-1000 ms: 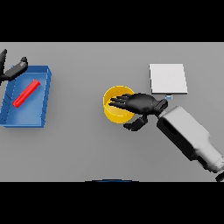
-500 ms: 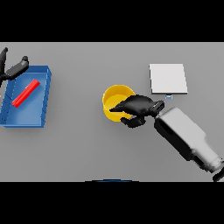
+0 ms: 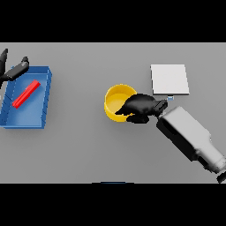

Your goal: Pick up the red beaker and tilt it to pour out 1 green nut into yellow bowl. Pick up the yellow bowl and place it on the metallic measuring scale.

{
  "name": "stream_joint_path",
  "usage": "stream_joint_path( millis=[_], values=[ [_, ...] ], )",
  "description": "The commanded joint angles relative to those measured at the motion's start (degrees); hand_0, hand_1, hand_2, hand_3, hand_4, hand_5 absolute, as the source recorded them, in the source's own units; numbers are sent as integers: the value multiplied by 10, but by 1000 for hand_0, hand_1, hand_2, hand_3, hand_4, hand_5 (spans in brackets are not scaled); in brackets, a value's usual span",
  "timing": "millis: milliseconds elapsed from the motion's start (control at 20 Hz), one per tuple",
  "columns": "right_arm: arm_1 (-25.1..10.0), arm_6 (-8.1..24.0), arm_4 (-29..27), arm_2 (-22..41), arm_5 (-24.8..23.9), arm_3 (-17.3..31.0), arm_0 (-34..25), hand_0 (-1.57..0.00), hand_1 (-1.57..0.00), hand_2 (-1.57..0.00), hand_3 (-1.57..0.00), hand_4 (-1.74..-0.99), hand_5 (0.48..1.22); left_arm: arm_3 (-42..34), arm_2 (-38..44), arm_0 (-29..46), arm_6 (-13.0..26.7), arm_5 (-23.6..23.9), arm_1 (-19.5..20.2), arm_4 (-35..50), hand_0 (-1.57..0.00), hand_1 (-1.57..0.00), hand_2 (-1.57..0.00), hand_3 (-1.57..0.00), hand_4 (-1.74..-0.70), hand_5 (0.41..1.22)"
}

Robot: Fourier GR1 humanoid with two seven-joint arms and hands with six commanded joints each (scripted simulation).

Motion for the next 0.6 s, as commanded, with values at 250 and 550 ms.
stream_joint_path(
  millis=[250,550],
  values=[
    [-27,22,-39,-22,38,-63,-3,-1536,-1529,-1528,-1356,-1717,1215,5,-2,0,2,-3,5,-5,1,1,1,1,-785,729],
    [-55,43,-53,-36,57,-75,-27,-1562,-1551,-1559,-1353,-1724,1218,0,7,2,-16,-2,10,1,1,1,1,1,-800,737]
  ],
)
